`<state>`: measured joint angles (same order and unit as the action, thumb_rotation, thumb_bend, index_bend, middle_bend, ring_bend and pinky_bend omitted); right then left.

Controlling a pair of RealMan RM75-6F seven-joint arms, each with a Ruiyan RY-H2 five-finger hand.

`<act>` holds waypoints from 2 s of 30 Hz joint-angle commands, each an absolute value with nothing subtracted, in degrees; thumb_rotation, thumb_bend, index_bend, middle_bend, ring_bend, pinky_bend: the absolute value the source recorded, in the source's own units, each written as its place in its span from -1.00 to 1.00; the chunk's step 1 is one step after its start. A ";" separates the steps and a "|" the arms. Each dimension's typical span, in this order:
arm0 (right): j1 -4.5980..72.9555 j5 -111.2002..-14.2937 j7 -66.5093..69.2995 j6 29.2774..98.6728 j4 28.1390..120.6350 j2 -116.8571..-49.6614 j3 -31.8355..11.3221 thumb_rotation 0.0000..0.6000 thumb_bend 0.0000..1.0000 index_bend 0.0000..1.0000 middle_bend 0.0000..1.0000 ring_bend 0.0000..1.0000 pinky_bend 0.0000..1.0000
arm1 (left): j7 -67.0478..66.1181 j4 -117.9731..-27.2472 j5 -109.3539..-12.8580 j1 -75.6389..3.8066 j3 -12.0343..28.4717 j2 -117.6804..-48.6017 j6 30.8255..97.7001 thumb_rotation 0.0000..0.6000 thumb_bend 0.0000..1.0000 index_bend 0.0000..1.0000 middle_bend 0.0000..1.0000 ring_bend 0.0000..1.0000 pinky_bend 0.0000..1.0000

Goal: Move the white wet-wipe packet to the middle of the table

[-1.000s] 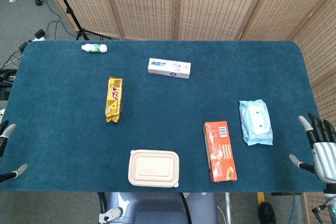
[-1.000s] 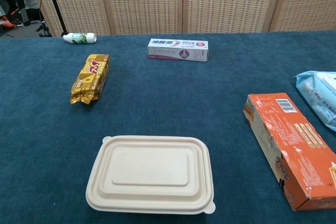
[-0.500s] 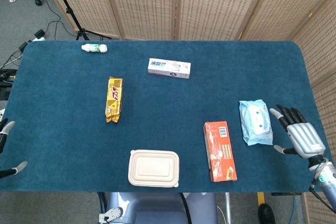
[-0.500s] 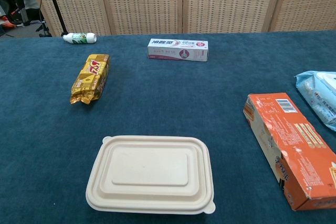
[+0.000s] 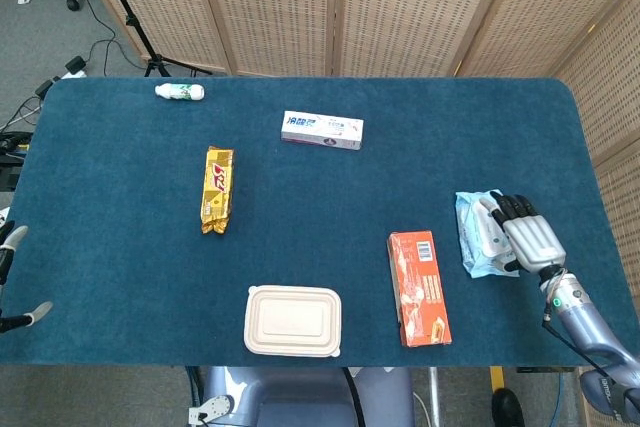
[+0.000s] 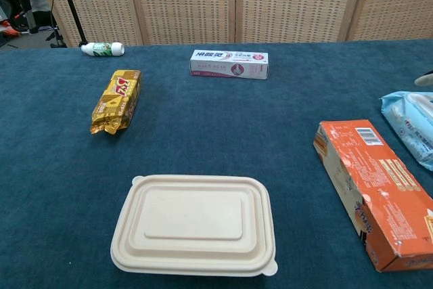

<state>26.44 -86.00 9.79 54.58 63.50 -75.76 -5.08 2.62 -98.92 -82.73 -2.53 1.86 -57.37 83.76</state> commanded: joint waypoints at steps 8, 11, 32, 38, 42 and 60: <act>29.67 -84.15 9.32 54.65 51.28 -84.26 -6.96 1.00 -0.74 -1.00 -1.00 -1.00 -1.00 | 2.76 -98.88 -81.00 -3.06 2.62 -57.38 82.78 1.00 -1.00 -1.00 -1.00 -1.00 -1.00; 30.97 -83.81 10.62 54.63 48.18 -86.25 -7.79 1.00 -0.74 -1.00 -1.00 -1.00 -1.00 | 2.10 -98.96 -81.09 -3.29 2.49 -57.56 82.37 1.00 -1.00 -1.00 -1.00 -1.00 -1.00; 38.82 -78.99 11.95 49.36 36.61 -93.45 -12.32 1.00 -0.44 -1.00 -1.00 -1.00 -1.00 | 0.60 -99.25 -77.58 -3.89 3.42 -58.06 80.84 1.00 -1.00 -1.00 -1.00 -1.00 -1.00; 36.98 -80.96 16.13 54.71 48.96 -84.15 -12.37 1.00 0.90 -1.00 -1.00 -1.00 -1.00 | 1.14 -99.02 -77.57 -3.73 3.32 -57.93 80.88 1.00 -1.00 -1.00 -1.00 -1.00 -1.00; 35.55 -78.53 15.48 55.29 57.53 -78.13 -13.96 1.00 1.00 -1.00 -1.00 -1.00 -1.00 | 1.06 -99.09 -78.04 -3.75 3.14 -57.96 80.90 1.00 -1.00 -1.00 -1.00 -1.00 -1.00; 35.12 -52.12 42.51 16.24 65.15 -67.79 -22.04 1.00 1.00 -1.00 -1.00 -1.00 -0.92 | 2.08 -98.98 -79.50 -3.76 2.66 -57.55 81.01 1.00 -1.00 -1.00 -1.00 -1.00 -1.00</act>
